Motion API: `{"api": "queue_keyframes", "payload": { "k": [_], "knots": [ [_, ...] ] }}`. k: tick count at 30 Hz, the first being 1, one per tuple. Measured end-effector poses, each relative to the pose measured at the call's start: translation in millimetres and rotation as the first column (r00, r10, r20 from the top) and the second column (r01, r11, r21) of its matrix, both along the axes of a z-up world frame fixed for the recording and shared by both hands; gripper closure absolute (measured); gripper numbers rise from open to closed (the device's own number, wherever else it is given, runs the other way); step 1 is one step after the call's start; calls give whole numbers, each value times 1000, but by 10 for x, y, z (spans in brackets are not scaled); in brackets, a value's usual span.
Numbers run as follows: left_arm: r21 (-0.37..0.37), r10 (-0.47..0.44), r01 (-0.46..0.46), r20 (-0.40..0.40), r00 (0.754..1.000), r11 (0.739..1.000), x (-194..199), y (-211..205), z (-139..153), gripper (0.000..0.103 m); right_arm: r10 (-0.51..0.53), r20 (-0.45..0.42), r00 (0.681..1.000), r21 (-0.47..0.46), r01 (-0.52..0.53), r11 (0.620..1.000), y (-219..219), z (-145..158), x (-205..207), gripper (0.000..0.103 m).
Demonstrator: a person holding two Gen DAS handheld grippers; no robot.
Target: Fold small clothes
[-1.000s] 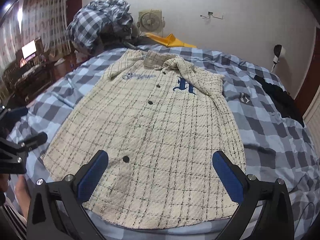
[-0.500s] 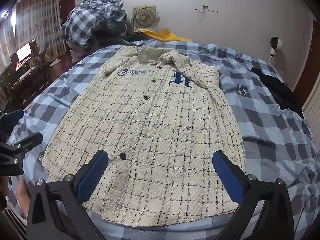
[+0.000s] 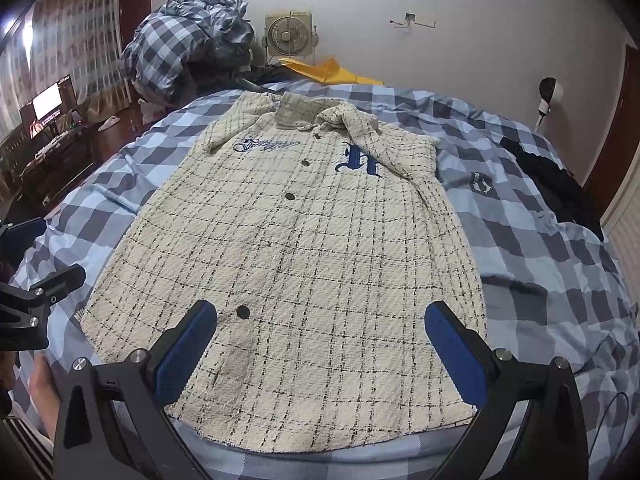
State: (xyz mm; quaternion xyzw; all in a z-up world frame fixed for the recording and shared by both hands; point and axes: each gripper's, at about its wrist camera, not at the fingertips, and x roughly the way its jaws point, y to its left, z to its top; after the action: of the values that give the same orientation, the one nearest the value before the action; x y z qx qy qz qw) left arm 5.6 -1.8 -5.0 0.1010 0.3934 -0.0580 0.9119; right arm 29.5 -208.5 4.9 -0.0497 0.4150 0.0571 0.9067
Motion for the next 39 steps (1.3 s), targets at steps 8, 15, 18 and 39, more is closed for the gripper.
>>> {"api": "queue_keyframes", "payload": {
  "k": [8,15,18,39],
  "knots": [
    [-1,11,-11,10,1000,1000,0,14,22,0,5,-3,1000,-1,-5,1000,15,-7,-2,1],
    [-6,-1,1,-24,1000,1000,18,-15,-22,0,-10,-12,1000,51,10,999,-60,-6,15,1],
    [13,8,-8,-30,1000,1000,22,-15,-36,0,-30,-26,999,95,33,995,-136,-17,47,1],
    [51,45,-41,-70,997,998,825,-85,-94,0,-34,-110,993,142,49,989,-197,-129,136,1]
  ]
}}
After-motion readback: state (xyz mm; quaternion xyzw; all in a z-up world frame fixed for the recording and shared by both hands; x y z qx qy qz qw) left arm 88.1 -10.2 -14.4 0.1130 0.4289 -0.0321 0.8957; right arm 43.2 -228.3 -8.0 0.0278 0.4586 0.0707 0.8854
